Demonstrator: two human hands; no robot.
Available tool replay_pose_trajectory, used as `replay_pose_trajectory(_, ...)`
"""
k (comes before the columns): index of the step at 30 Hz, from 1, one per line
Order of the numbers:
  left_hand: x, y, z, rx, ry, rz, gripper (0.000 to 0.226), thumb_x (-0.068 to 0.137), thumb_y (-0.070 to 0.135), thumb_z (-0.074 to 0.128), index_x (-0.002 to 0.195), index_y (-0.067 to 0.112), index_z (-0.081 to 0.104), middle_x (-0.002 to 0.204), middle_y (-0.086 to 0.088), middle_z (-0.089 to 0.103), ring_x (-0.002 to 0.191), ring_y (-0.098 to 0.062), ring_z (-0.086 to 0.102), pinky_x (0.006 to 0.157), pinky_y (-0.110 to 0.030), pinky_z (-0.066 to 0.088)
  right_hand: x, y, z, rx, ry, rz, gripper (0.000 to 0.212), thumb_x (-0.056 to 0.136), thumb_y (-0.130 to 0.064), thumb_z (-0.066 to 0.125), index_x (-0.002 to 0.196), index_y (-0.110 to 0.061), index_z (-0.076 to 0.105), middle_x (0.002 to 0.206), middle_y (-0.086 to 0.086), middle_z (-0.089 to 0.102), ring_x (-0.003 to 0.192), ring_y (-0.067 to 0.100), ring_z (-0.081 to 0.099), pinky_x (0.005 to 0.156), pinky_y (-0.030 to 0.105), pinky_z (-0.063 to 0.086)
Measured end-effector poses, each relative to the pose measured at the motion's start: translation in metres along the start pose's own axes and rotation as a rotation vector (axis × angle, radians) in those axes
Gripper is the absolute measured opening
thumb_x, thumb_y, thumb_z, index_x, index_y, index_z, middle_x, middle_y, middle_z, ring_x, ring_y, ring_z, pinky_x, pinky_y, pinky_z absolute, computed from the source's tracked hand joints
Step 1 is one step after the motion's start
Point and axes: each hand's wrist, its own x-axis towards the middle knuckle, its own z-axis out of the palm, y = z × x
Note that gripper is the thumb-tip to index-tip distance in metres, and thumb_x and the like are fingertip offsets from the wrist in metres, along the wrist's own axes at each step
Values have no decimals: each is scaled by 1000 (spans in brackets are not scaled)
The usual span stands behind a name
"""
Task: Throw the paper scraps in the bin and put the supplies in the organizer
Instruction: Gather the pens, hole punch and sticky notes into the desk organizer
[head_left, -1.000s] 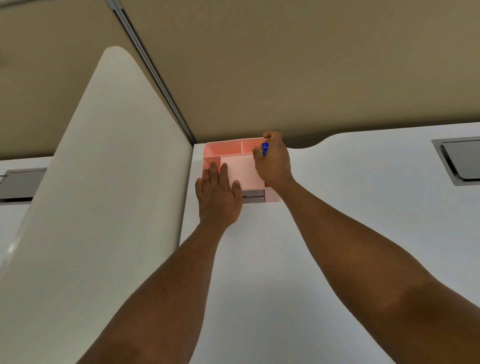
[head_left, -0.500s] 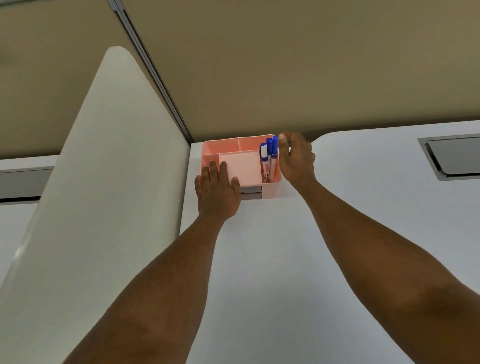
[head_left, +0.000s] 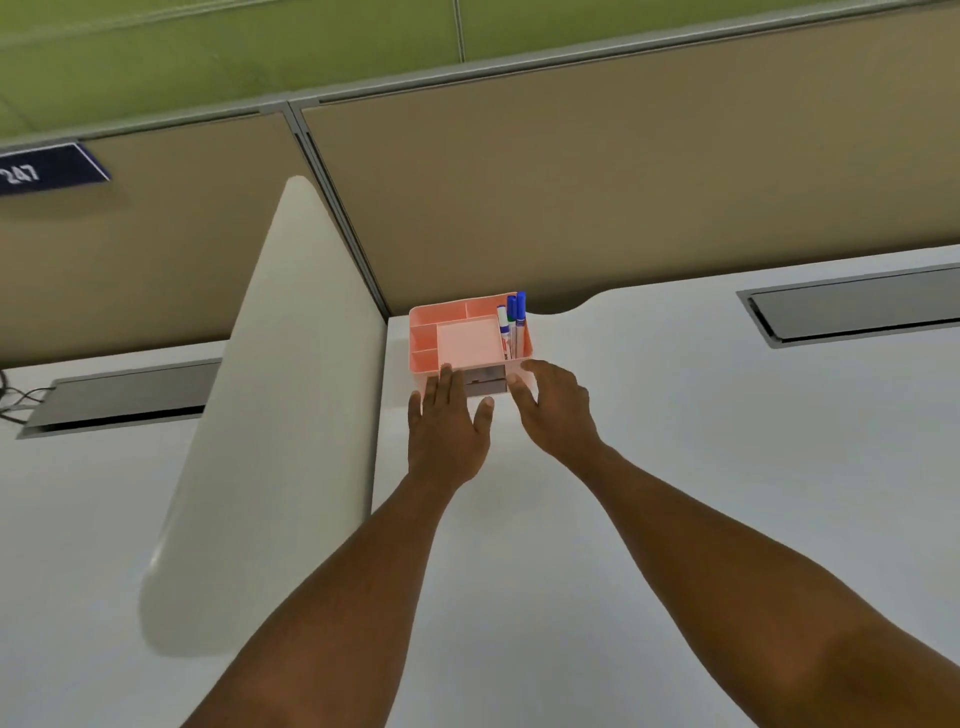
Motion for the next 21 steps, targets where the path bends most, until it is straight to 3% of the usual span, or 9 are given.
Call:
replay_pose_trajectory(5, -77, 2, -13, 39, -47, 44, 62, 100, 53, 21, 153, 21, 21, 163, -1, 14, 152, -20, 8, 121, -43, -2, -79, -20, -5, -10, -30, 8, 52, 95, -56, 34, 133, -24, 48, 142, -1, 51, 131, 22, 46, 110, 45, 30)
replay_pose_trajectory(14, -238, -23, -39, -38, -12, 106, 59, 102, 49, 21, 151, 18, 29, 164, -3, 14, 152, -19, 5, 121, -41, -3, -250, -32, -9, -82, 17, -44, 51, 97, -55, 32, 130, -21, 52, 137, -1, 55, 130, 20, 45, 106, 43, 32)
replay_pose_trajectory(21, -396, -54, -47, -98, -12, 153, 58, 102, 48, 25, 147, 14, 36, 161, -6, 25, 151, -22, 12, 123, -43, 3, -411, -47, -8, -157, 65, -53, 49, 97, -55, 34, 128, -22, 52, 135, -2, 55, 130, 20, 43, 105, 40, 31)
